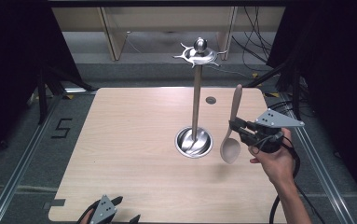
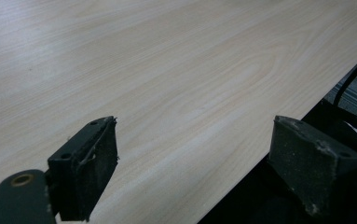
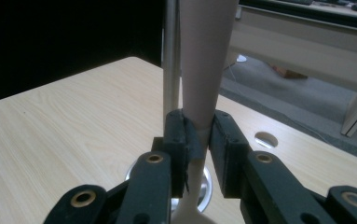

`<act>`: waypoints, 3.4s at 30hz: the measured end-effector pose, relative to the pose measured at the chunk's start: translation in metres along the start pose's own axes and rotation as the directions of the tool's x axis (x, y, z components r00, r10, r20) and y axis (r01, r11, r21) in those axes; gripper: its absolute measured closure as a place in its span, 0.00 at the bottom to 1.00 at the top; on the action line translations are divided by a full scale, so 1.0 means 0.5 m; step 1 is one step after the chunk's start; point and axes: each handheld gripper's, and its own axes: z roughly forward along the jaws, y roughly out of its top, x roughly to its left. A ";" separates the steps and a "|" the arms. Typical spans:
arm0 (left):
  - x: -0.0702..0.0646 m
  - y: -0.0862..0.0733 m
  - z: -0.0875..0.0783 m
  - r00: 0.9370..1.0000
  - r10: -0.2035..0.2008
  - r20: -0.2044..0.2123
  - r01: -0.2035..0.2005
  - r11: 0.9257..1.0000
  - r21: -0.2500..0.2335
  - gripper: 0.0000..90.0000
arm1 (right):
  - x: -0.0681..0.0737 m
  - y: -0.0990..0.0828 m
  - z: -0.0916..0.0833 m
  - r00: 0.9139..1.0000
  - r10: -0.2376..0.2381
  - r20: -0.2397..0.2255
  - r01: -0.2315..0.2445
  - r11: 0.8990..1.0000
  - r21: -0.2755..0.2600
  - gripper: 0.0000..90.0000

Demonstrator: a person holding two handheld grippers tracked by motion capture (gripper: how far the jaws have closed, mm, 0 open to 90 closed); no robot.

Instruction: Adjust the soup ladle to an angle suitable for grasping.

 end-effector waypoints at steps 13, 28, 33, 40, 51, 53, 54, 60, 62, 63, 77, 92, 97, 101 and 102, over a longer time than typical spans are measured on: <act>-0.005 0.000 0.003 0.999 -0.034 0.012 0.034 0.999 -0.029 0.17 | 0.002 0.063 0.027 0.999 -0.034 -0.005 0.034 0.999 0.002 0.86; -0.005 0.000 0.002 0.999 -0.033 0.012 0.033 0.999 -0.028 0.17 | -0.003 0.094 0.049 0.998 -0.063 0.003 0.062 0.998 0.025 0.86; -0.005 0.000 0.003 0.999 -0.033 0.012 0.034 0.999 -0.029 0.17 | -0.002 0.097 0.053 0.999 -0.048 -0.006 0.049 0.998 0.047 0.86; -0.004 0.000 0.001 1.000 -0.022 0.014 0.022 0.999 -0.027 0.17 | -0.001 0.104 0.061 0.998 -0.059 -0.005 0.059 0.997 0.051 0.86; -0.005 0.000 0.002 0.999 -0.030 0.011 0.030 0.999 -0.029 0.17 | -0.001 0.113 0.074 0.997 -0.076 0.006 0.075 0.994 0.073 0.86; -0.005 0.000 0.003 1.000 -0.029 0.011 0.029 0.999 -0.029 0.17 | 0.001 0.112 0.079 0.997 -0.072 0.013 0.071 0.995 0.065 0.86; -0.005 0.000 0.002 1.000 -0.028 0.014 0.029 0.999 -0.026 0.17 | 0.001 0.111 0.080 0.997 -0.073 0.010 0.072 0.995 0.066 0.86; -0.006 0.000 0.002 0.999 -0.028 0.014 0.029 0.999 -0.027 0.17 | 0.003 0.114 0.085 0.997 -0.071 0.001 0.071 0.994 0.080 0.86; -0.006 0.000 0.002 1.000 -0.028 0.014 0.028 0.999 -0.026 0.17 | 0.004 0.115 0.088 0.998 -0.067 0.002 0.067 0.994 0.085 0.86; -0.006 0.000 0.002 1.000 -0.028 0.014 0.028 0.999 -0.026 0.17 | 0.003 0.115 0.090 0.997 -0.071 0.006 0.070 0.995 0.074 0.86; -0.005 0.000 0.001 1.000 -0.017 0.014 0.018 1.000 -0.019 0.17 | 0.009 0.113 0.099 0.999 -0.054 -0.007 0.054 0.996 0.064 0.85; -0.006 0.000 0.002 0.999 -0.029 0.015 0.029 0.999 -0.026 0.17 | 0.008 0.093 0.072 0.999 0.024 -0.033 -0.024 1.000 0.006 0.66; 0.000 0.000 0.000 1.000 0.003 0.001 -0.003 1.000 0.001 0.17 | 0.012 0.068 0.046 0.997 0.037 -0.070 -0.039 0.999 -0.021 0.56; -0.005 0.001 0.000 1.000 -0.015 0.013 0.016 0.999 -0.028 0.17 | 0.015 0.041 0.032 0.995 0.056 -0.077 -0.058 0.998 -0.032 0.53; -0.001 0.001 -0.003 1.000 0.003 0.001 -0.003 1.000 -0.009 0.17 | 0.015 0.036 0.029 0.996 0.055 -0.071 -0.057 0.998 -0.034 0.52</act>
